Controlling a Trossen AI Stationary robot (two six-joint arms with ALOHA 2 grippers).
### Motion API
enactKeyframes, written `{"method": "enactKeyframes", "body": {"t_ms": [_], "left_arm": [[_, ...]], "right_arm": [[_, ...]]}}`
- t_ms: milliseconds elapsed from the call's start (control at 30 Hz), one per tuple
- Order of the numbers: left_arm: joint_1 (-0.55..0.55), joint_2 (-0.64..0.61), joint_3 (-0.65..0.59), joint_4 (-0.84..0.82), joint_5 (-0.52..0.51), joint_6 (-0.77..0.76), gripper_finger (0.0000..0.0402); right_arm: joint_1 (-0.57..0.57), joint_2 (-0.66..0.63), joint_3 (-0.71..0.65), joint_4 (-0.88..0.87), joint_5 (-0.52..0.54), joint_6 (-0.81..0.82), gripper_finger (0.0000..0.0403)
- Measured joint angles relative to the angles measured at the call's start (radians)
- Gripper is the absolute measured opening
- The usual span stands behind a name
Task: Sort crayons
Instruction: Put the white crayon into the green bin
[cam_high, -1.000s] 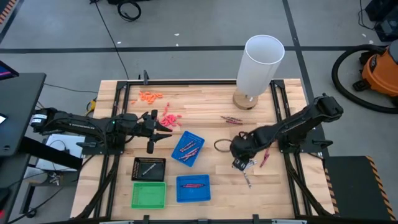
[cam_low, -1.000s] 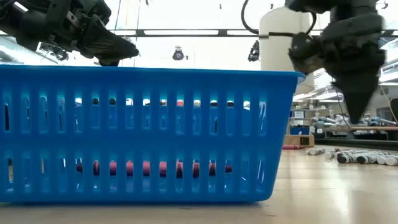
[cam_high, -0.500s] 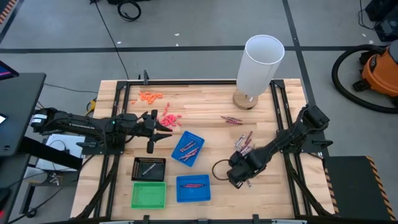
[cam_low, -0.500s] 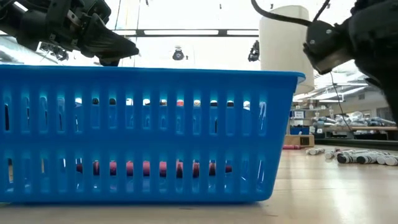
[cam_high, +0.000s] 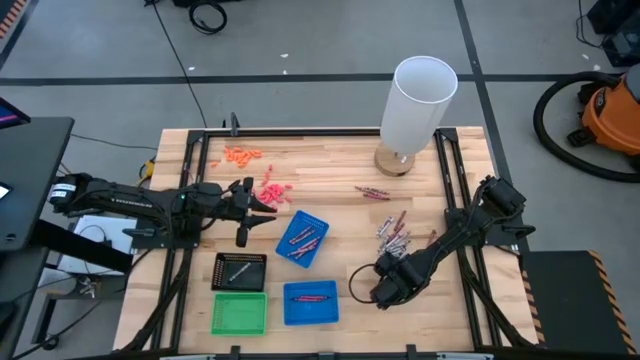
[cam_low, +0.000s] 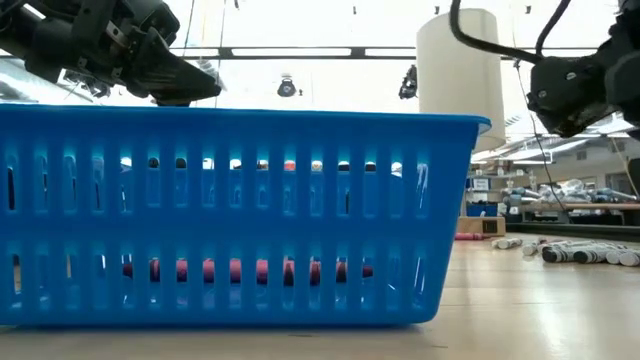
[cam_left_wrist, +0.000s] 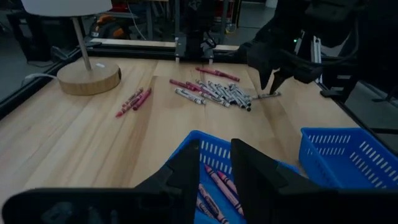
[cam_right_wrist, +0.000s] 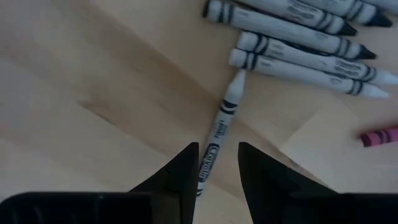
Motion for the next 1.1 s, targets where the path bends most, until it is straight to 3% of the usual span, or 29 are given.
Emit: {"method": "enactKeyframes", "body": {"t_ms": [433,800,1100], "left_arm": [[-0.002,0.0,0.0,0.0,0.0,-0.057,0.0101],[-0.003,0.0,0.0,-0.011,0.0,-0.057,0.0101],[-0.003,0.0,0.0,-0.017,0.0,-0.057,0.0101]], "right_arm": [[0.022,0.087,0.005,0.011,-0.005,0.021,0.0112],[0.022,0.082,0.002,0.034,-0.01,0.007,0.002],[0.022,0.055,-0.002,0.043,0.017,-0.008,0.0037]]}}
